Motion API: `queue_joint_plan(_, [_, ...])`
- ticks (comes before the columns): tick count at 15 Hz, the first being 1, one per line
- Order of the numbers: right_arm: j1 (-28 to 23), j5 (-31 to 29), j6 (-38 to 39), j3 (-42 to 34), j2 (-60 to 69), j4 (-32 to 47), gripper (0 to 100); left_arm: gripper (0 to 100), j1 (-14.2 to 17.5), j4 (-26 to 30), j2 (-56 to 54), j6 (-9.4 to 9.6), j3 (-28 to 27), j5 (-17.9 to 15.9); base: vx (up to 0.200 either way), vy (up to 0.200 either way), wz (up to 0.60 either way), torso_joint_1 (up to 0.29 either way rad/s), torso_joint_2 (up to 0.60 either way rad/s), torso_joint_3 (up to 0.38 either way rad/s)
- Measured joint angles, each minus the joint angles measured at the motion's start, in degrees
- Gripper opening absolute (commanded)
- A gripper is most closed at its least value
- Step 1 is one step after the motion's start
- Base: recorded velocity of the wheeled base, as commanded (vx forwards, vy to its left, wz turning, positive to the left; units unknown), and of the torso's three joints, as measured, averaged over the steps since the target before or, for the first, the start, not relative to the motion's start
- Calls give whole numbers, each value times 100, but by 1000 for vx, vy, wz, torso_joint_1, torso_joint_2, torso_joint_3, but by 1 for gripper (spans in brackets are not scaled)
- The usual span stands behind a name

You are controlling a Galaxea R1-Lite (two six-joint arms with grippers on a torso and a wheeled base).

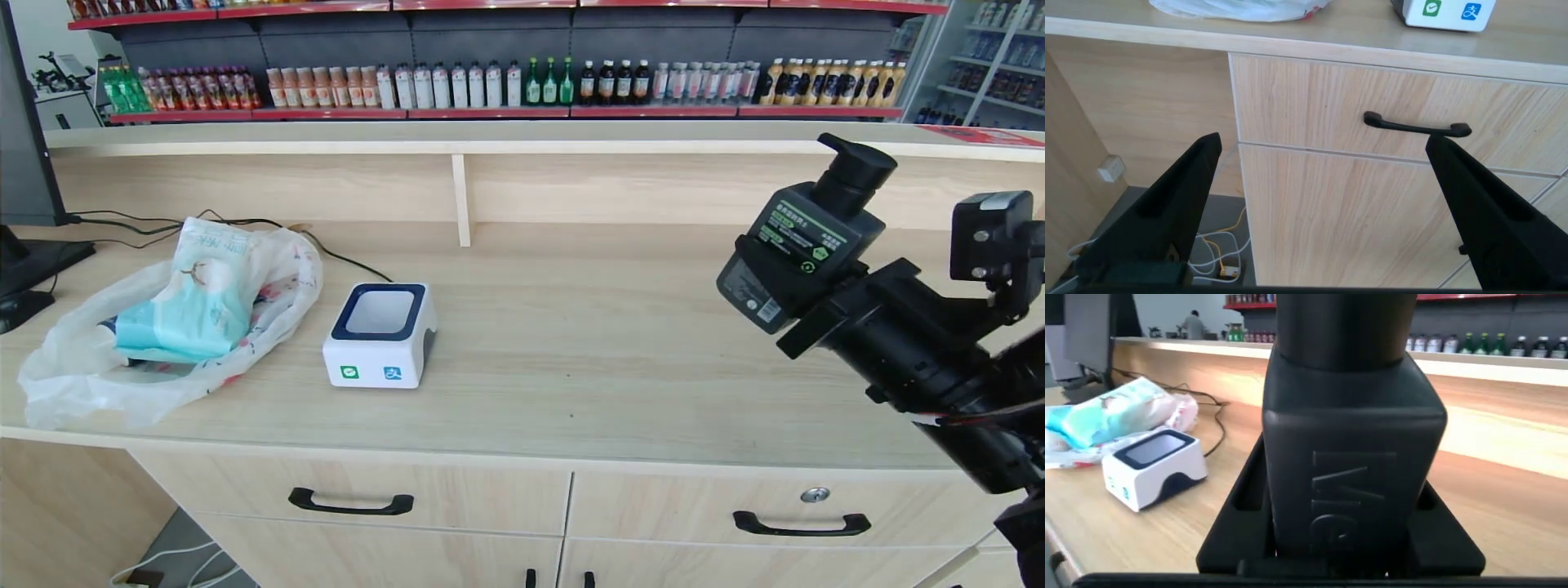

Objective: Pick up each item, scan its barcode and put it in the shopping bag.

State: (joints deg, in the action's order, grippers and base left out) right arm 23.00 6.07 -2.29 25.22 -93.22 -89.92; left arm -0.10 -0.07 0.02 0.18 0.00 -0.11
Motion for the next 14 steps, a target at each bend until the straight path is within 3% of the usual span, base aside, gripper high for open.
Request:
queue_joint_plan(5, [-733,-2,-340,32,-118,1,0,100,0,17,0,4,0,-2,0,0,0,0,0,0])
queue_joint_plan(11, [-908,-9,-222,101,-265,-10,0,100,0,17,0,-16,-2,1,-200,0,0,7,3,1])
queue_joint_plan(14, [-1102,-11,-169,11,-154,4,0,100,0,17,0,-7,-2,1,0,0,0,0,0,0])
